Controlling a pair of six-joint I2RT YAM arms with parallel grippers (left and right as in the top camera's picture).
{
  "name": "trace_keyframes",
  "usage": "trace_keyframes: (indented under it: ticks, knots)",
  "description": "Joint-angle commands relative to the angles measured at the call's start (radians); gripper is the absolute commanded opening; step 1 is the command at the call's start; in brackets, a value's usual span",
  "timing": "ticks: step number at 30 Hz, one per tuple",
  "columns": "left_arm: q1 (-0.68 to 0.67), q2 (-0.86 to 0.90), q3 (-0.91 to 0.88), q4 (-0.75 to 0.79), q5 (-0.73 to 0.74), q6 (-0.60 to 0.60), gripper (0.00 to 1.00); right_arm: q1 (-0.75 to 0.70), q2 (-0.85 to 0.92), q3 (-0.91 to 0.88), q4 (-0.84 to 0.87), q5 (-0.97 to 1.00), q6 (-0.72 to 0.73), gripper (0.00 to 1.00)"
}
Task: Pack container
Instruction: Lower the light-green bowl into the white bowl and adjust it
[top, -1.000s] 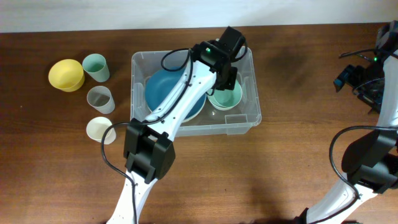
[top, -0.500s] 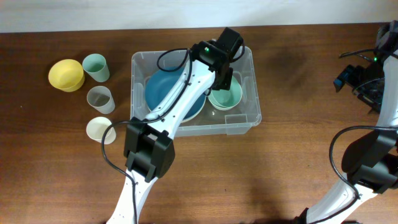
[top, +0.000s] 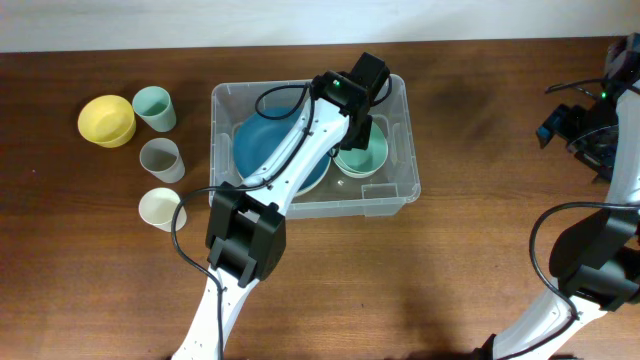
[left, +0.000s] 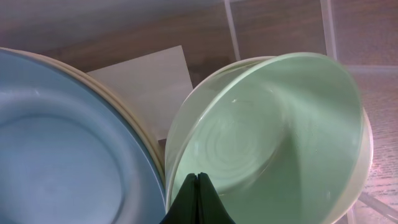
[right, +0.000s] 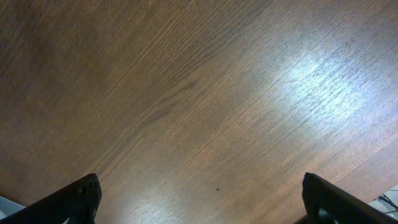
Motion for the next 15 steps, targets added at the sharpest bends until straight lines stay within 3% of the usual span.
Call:
trace_keyframes:
  ticks: [1,7,15]
  knots:
    - [0.01,0.003,0.054,0.006,-0.018,0.005,0.01,-0.003,0.002,-0.004,-0.001,0.016,0.008,0.99]
    - [0.01,0.003,0.163,-0.008,-0.047,0.036,0.01,-0.003,0.002,-0.004,0.0,0.016,0.008,0.99]
    - [0.011,0.003,0.164,-0.041,-0.078,0.035,0.01,-0.003,0.002,-0.004,-0.001,0.016,0.008,0.99]
